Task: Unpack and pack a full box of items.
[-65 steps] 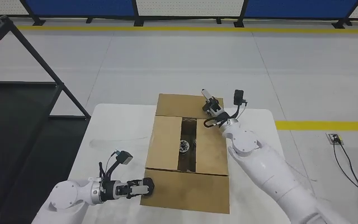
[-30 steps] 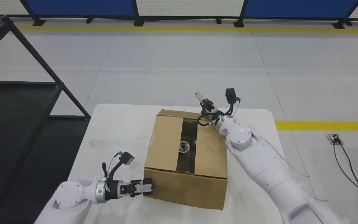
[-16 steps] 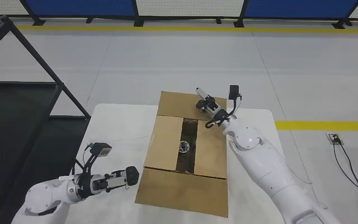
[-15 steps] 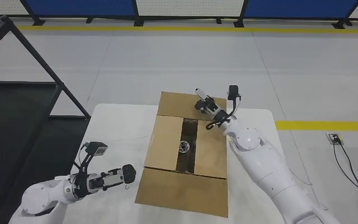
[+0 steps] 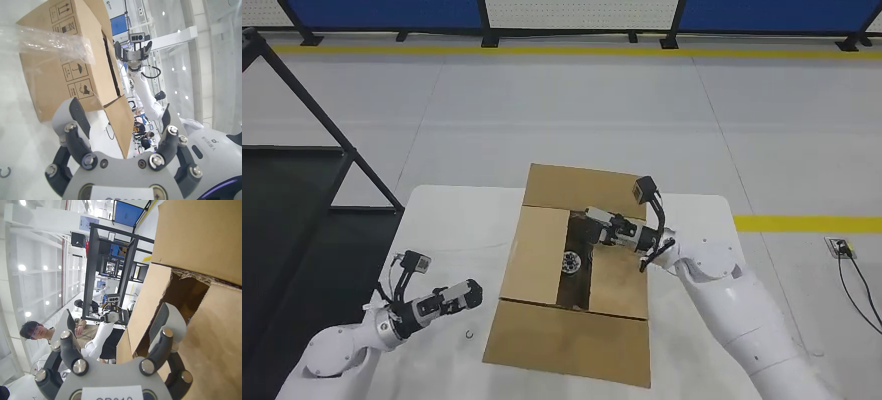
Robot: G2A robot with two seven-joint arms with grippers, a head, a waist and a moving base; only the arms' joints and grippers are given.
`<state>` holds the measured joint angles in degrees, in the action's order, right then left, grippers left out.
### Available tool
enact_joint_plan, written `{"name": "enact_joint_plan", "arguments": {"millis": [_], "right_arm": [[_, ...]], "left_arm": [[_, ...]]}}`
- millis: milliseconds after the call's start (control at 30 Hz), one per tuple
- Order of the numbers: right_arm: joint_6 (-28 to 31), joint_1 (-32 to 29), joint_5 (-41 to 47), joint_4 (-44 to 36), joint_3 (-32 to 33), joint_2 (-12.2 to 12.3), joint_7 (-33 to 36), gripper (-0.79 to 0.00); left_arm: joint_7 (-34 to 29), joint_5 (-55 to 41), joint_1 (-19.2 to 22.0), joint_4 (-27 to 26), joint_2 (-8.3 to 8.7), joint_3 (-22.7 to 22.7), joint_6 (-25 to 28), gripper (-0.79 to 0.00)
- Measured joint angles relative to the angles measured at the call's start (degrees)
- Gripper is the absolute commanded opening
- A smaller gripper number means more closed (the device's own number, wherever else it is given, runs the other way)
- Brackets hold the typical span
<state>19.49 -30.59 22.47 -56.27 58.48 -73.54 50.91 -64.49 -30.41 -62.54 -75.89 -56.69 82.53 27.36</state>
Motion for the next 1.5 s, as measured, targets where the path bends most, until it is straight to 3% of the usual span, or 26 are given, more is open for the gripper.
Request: {"name": "enact_joint_plan", "arguments": {"millis": [300, 500, 1200, 1367, 1500], "right_arm": [[-1.9, -2.5, -1.8, -2.5, 0.0, 0.3, 0.9, 0.000], [-3.5, -2.2, -5.8, -2.8, -1.7, 0.0, 0.5, 0.000], [-4.6, 1.7, -5.1, 2.7, -6.1, -2.4, 3.8, 0.000], [-3.5, 2.4, -2.2, 4.1, -6.4, -3.0, 6.4, 0.000], [-1.8, 2.6, 0.6, 4.3, -5.9, -3.3, 9.2, 0.000]], "left_arm": [[-1.3, 0.3, 5.9, 5.1, -1.00, -5.2, 0.2, 0.000], [-1.6, 0.9, 6.5, 5.6, -1.27, -6.7, 0.7, 0.000], [-2.4, 3.3, 5.3, 2.0, -1.49, -9.4, 0.5, 0.000], [-2.0, 1.2, 4.6, 1.9, -1.19, -7.4, 1.5, 0.000], [-2.8, -2.6, 3.0, 1.6, -0.43, -3.1, 2.2, 0.000]]}}
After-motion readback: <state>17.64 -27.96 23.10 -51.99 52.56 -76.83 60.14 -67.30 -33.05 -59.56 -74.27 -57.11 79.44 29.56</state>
